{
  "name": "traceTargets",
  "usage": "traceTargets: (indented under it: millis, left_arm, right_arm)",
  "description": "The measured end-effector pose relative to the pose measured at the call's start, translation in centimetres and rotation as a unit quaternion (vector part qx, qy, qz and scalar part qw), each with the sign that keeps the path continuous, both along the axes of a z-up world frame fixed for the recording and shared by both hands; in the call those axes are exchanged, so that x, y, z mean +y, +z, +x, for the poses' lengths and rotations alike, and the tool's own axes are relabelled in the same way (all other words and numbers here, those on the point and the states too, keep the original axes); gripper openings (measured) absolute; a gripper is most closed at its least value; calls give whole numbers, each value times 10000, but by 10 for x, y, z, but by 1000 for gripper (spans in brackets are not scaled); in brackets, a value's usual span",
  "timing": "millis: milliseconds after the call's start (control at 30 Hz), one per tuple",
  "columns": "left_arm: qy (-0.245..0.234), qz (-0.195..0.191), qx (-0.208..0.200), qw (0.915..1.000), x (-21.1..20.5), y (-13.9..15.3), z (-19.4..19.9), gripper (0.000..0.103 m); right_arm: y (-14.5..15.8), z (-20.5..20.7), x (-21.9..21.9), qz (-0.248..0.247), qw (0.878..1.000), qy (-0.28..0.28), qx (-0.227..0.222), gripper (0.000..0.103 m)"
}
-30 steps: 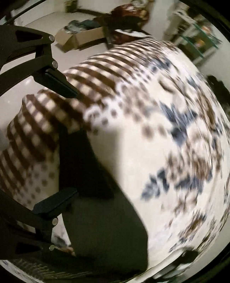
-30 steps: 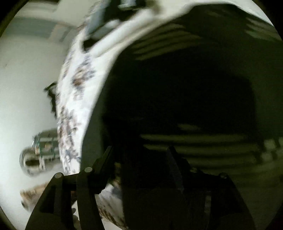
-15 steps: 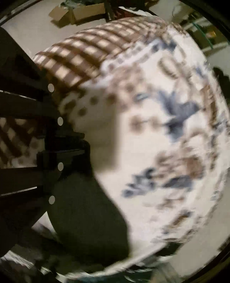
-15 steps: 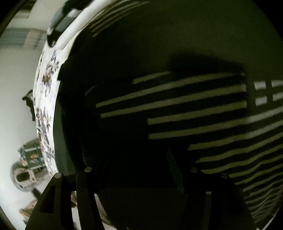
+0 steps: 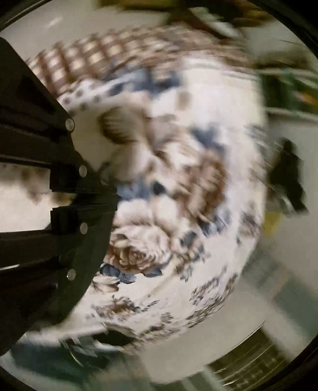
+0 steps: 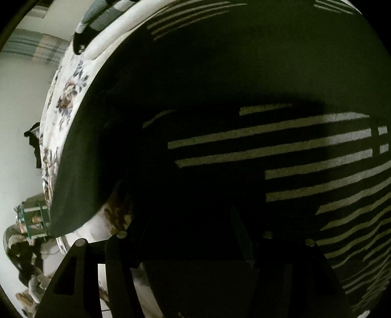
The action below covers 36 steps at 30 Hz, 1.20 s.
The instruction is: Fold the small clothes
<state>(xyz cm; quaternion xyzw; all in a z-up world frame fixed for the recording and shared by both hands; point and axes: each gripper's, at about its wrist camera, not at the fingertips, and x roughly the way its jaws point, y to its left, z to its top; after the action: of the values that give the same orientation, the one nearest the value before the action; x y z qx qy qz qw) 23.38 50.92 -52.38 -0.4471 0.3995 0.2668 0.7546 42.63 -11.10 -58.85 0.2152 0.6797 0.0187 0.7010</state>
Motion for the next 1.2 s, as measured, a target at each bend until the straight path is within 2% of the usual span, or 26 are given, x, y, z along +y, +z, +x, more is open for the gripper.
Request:
traceTargets:
  millis: [100, 133, 167, 233, 300, 333, 367, 433, 500, 533, 567, 600, 633, 667, 700, 733, 833, 900, 1067, 1167, 1200]
  left_arm:
    - [205, -601, -49, 9980, -10, -24, -21, 33]
    - [251, -774, -132, 9966, -22, -29, -28, 56]
    - [380, -1039, -328, 9933, -32, -38, -33, 65]
    - [570, -1570, -649, 9838, -48, -54, -32, 65]
    - [701, -1920, -778, 9758, -60, -67, -17, 65]
    - [731, -1974, -803, 9743, -65, -72, -9, 65]
    - [741, -1899, -727, 9763, -69, -78, 6, 66]
    - [752, -1616, -460, 9829, -69, -81, 26, 66]
    - [763, -1166, -225, 9900, -69, -73, 46, 66]
    - [688, -883, -157, 9936, -69, -67, 54, 60]
    - [524, -470, -13, 9975, -70, -56, 66, 23]
    - [375, -276, 113, 9989, -70, -52, 74, 9]
    - [199, -80, 243, 9995, -70, -46, 84, 9]
    - [123, 114, 272, 9995, -71, -39, 89, 9]
    - [63, 264, 269, 9993, -72, -33, 92, 9]
    - [-39, 437, 304, 9986, -74, -24, 96, 9]
    - [-281, 889, 319, 9951, -84, 4, 105, 9]
    - [-451, 1156, 239, 9920, -95, 25, 112, 9]
    - [-1238, 1633, -235, 9785, -160, 96, 149, 9]
    - [-2015, 1794, -541, 9614, -233, 131, 182, 9]
    - [-2338, 1801, -630, 9534, -269, 139, 196, 9]
  right_arm:
    - [-1, -1, -3, -23, 10000, -54, -12, 63]
    - [-1, -1, -4, -55, 10000, -56, -21, 64]
    - [-2, -2, -6, -71, 9999, -68, -38, 67]
    - [-1, -3, -11, -94, 9999, -119, -72, 69]
    - [2, -3, -17, -212, 9995, -212, -127, 72]
    - [3, -5, -22, -263, 9993, -240, -148, 75]
    - [6, -4, -25, -332, 9988, -295, -201, 81]
    - [10, -2, -31, -426, 9980, -379, -263, 82]
    - [13, 1, -36, -534, 9973, -417, -277, 82]
    - [14, 5, -39, -858, 9953, -380, -226, 82]
    - [16, 9, -40, -1257, 9914, -321, -172, 82]
    - [18, 12, -42, -1560, 9873, -270, -145, 82]
    - [20, 17, -44, -2057, 9784, -182, -115, 83]
    - [20, 24, -47, -2419, 9702, -89, -106, 91]
    - [20, 31, -50, -2617, 9651, 1, -89, 99]
    - [19, 36, -53, -2754, 9613, 74, -54, 101]
    - [20, 54, -66, -3053, 9521, 137, -85, 101]
    - [23, 60, -76, -3041, 9524, 83, -189, 101]
    - [38, 66, -127, -2343, 9705, -442, -367, 101]
    - [49, 61, -170, -2029, 9753, -762, -426, 101]
    - [53, 57, -190, -1919, 9764, -891, -438, 101]
